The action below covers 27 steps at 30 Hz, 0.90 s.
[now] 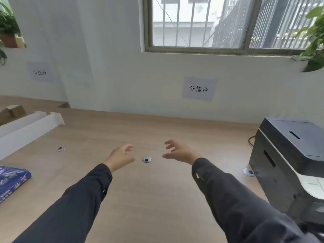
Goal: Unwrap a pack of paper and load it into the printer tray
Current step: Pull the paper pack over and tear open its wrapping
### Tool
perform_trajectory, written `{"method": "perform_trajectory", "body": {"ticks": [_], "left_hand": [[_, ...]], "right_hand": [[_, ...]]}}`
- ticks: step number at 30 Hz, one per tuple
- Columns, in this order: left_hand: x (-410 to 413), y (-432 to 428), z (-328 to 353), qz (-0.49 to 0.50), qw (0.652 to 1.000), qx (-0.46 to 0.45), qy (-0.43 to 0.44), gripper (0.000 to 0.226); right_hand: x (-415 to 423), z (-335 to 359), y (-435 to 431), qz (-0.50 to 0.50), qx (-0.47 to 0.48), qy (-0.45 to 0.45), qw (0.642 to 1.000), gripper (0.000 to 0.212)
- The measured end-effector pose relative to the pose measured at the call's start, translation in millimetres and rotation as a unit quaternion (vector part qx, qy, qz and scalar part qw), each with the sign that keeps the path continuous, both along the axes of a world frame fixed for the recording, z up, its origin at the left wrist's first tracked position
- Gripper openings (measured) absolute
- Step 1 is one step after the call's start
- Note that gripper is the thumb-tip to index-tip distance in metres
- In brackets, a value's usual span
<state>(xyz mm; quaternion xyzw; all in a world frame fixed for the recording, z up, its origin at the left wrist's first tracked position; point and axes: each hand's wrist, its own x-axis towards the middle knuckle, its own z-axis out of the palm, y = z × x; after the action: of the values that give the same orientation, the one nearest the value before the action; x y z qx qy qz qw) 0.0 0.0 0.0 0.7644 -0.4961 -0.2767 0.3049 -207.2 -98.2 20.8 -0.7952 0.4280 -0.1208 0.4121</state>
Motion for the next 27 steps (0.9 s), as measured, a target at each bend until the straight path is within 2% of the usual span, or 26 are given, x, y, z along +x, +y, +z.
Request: {"method": "perform_trajectory", "body": {"ticks": [14,27], "left_hand": [[77,118,22,0.121,0.992,-0.028,0.002,0.054],[239,324,21,0.228,0.973,-0.038,0.016,0.053]], "right_hand": [[116,13,85,0.129,-0.019,-0.002,0.991,0.056],[260,-9,213,0.176,-0.035,0.007,0.984,0.053]]}}
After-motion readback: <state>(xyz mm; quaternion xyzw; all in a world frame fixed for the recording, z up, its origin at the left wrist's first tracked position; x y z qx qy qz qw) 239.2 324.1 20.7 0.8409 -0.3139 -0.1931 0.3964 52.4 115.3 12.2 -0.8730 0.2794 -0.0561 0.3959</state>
